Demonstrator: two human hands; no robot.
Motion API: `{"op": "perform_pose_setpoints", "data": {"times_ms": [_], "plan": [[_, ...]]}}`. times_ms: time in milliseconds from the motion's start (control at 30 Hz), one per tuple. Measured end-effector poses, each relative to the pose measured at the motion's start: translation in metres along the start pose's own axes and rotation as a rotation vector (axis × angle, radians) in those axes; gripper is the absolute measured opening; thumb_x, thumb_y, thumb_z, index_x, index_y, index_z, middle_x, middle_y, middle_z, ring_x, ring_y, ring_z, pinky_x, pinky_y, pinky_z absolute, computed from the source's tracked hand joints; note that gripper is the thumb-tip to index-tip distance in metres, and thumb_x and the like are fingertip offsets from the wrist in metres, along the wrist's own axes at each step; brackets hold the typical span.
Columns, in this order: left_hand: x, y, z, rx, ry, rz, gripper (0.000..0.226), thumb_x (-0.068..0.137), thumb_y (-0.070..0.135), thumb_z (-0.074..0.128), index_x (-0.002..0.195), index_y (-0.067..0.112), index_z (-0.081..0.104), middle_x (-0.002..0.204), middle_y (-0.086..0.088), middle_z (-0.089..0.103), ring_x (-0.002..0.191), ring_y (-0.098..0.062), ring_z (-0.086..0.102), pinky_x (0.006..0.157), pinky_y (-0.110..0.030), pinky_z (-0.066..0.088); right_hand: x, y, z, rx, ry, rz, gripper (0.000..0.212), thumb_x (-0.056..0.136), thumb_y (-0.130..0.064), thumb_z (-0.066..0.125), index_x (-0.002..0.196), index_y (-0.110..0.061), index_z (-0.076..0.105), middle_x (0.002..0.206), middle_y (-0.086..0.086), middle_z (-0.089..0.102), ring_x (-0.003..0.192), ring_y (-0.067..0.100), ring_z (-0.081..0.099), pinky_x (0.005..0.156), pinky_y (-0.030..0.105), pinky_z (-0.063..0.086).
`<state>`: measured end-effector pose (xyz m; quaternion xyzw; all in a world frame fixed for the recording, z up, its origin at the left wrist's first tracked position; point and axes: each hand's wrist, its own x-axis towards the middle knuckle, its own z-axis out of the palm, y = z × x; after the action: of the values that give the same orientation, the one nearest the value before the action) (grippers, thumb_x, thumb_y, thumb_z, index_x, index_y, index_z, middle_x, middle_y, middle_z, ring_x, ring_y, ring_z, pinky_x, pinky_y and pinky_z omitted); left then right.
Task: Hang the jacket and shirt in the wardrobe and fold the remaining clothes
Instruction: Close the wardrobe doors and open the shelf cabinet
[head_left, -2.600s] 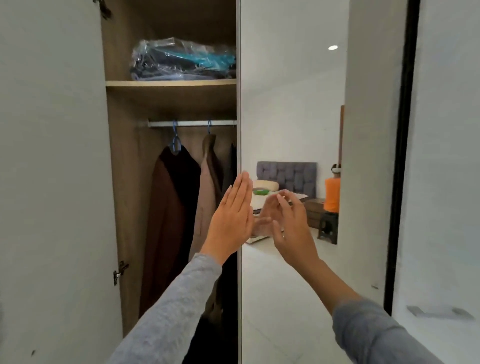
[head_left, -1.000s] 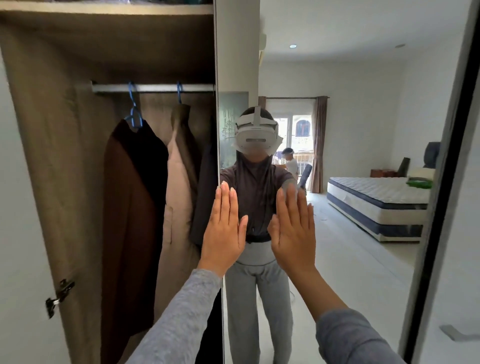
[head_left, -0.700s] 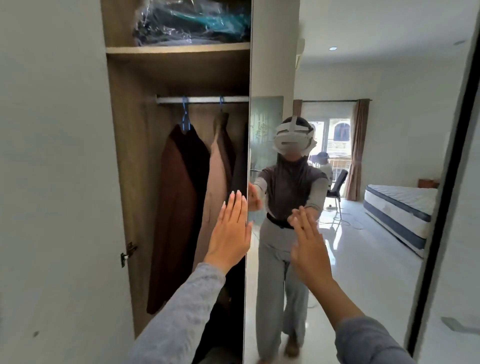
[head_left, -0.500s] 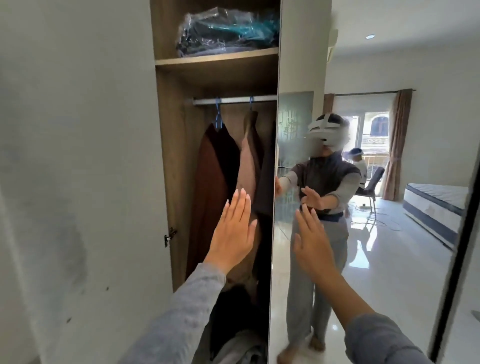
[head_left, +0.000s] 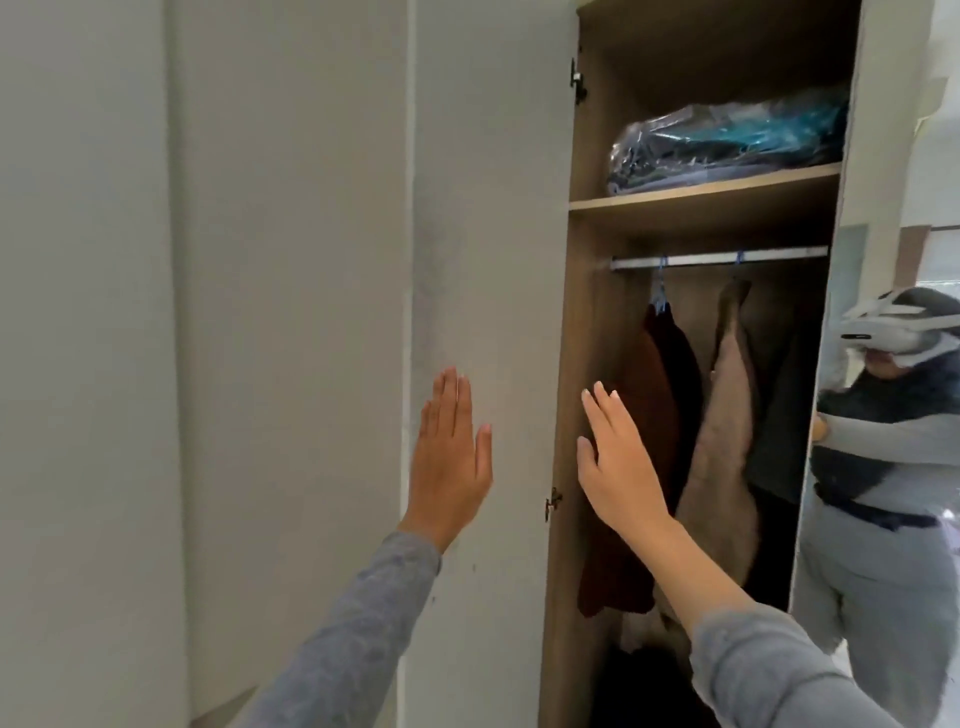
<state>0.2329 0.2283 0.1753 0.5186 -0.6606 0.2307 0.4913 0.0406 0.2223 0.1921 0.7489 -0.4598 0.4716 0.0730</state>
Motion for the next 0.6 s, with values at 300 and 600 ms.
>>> {"op": "perform_pose_setpoints", "data": {"times_ms": [300, 600], "plan": [[0.006, -0.12, -0.012, -0.447, -0.143, -0.407, 0.054, 0.102, 0.034, 0.021, 0.151, 0.015, 0.006, 0.158, 0.005, 0.003, 0.144, -0.004, 0.001, 0.115, -0.019, 0.003, 0.071, -0.149, 0.096, 0.067, 0.009, -0.211, 0.052, 0.1, -0.017, 0.032, 0.15, -0.016, 0.016, 0.159, -0.004, 0.006, 0.145, 0.008, -0.003, 0.112, 0.017, -0.004], [-0.001, -0.124, 0.028, -1.126, -0.548, -0.744, 0.062, 0.097, 0.055, 0.01, 0.141, 0.022, 0.039, 0.141, 0.002, 0.044, 0.134, -0.017, 0.038, 0.115, -0.036, 0.027, 0.104, -0.164, 0.134, -0.51, -0.041, -0.347, 0.053, 0.098, -0.015, 0.029, 0.147, 0.002, 0.018, 0.158, 0.012, -0.006, 0.145, 0.02, -0.013, 0.11, 0.026, -0.014]]}}
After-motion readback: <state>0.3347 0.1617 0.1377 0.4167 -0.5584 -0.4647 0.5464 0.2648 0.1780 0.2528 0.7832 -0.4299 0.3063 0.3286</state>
